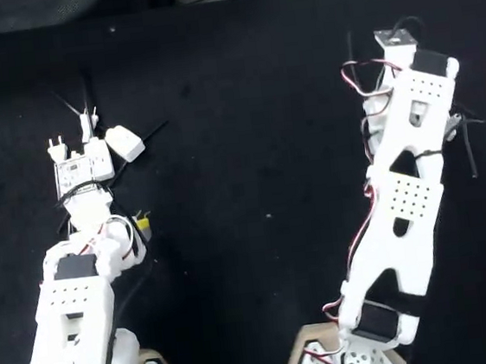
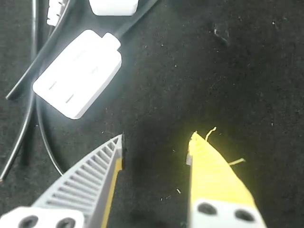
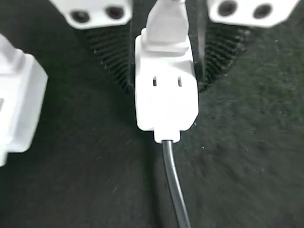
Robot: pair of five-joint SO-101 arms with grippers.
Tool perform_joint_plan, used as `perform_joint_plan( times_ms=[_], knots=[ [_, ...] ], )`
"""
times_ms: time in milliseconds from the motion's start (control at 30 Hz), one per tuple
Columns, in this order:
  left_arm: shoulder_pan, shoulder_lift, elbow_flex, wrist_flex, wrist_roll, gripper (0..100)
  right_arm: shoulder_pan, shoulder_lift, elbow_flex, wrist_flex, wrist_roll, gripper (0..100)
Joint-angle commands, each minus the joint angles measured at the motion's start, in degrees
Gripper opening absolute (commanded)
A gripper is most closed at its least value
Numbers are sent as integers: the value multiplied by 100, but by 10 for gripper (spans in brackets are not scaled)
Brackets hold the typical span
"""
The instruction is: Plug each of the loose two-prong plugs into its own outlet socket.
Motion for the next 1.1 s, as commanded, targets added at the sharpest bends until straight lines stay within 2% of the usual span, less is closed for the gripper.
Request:
perform_joint_plan(
  times_ms=[0, 133, 600, 900, 1067],
  knots=[
    [-40, -167, -48, -290, 62, 223, 255, -92, -303, -97, 299, 11],
    [-31, -167, -48, -316, 62, 223, 404, -66, -558, -70, 703, 11],
    [-40, -167, -48, -308, 62, 223, 492, 101, -734, -97, 695, 23],
    [-40, -167, -48, -264, 62, 223, 492, 356, -743, -202, 695, 224],
    [-40, -167, -48, -264, 62, 223, 378, 110, -1156, -167, 695, 284]
  ],
)
